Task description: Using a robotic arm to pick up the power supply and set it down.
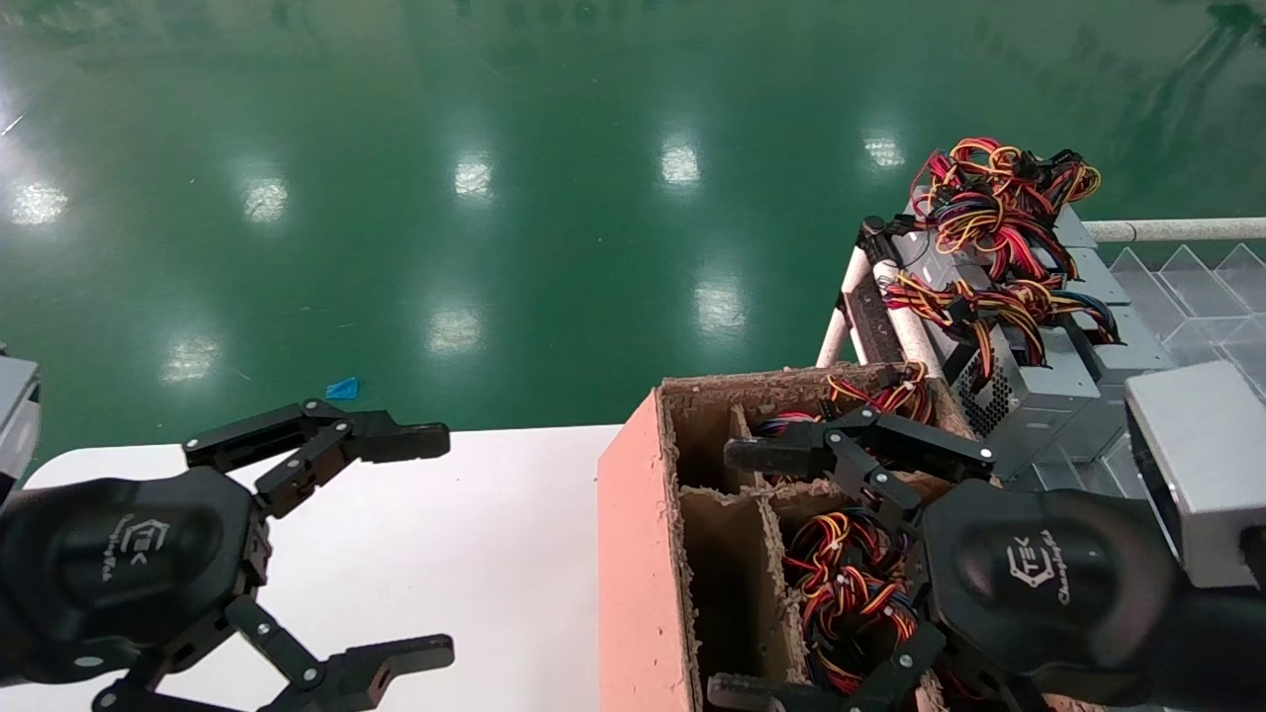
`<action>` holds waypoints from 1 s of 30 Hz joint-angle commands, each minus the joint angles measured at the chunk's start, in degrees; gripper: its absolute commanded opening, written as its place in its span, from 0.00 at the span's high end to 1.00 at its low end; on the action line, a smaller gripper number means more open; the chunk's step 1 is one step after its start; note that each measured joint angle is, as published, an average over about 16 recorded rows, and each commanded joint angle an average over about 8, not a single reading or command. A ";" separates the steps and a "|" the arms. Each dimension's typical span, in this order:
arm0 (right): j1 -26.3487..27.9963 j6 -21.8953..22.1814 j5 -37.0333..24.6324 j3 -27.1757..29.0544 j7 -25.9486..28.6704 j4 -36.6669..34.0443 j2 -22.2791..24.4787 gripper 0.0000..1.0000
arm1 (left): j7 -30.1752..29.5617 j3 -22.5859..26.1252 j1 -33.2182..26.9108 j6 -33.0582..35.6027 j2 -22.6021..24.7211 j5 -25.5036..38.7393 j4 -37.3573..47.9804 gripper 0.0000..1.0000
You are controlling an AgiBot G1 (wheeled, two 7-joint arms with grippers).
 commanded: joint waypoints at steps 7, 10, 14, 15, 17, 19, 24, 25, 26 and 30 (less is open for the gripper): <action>0.27 -0.04 -0.30 0.11 -0.23 -0.52 -0.03 0.00 | 0.00 0.00 0.00 0.00 0.00 0.00 0.00 0.00; 0.33 -0.05 -0.36 0.13 -0.28 -0.64 -0.03 0.00 | 0.00 0.00 0.00 0.00 0.00 0.00 0.00 0.00; 0.39 -0.07 -0.42 0.15 -0.31 -0.75 -0.05 0.00 | 0.00 0.00 0.00 0.00 0.00 0.00 0.00 0.00; 0.41 -0.07 -0.44 0.16 -0.32 -0.77 -0.05 0.00 | 0.00 0.00 0.00 0.00 0.00 0.00 0.00 0.00; 0.43 -0.08 -0.46 0.17 -0.33 -0.81 -0.06 0.00 | 0.00 0.00 0.00 0.00 0.00 0.00 0.00 0.00; 0.44 -0.09 -0.47 0.18 -0.34 -0.84 -0.07 0.00 | 0.00 0.00 0.00 0.00 0.00 0.00 0.00 0.00; 0.47 -0.11 -0.50 0.20 -0.36 -0.91 -0.08 0.00 | 0.00 0.00 0.00 0.00 0.00 0.00 0.00 0.00; 0.47 -0.12 -0.50 0.20 -0.36 -0.92 -0.08 0.00 | 0.00 0.00 0.00 0.00 0.00 0.00 0.00 0.00; 0.47 -0.12 -0.51 0.21 -0.37 -0.92 -0.08 0.00 | 0.00 0.00 0.00 0.00 0.00 0.00 0.00 0.00; 0.49 -0.12 -0.52 0.22 -0.38 -0.95 -0.08 0.00 | 0.00 0.00 0.00 0.00 0.00 0.00 0.00 0.00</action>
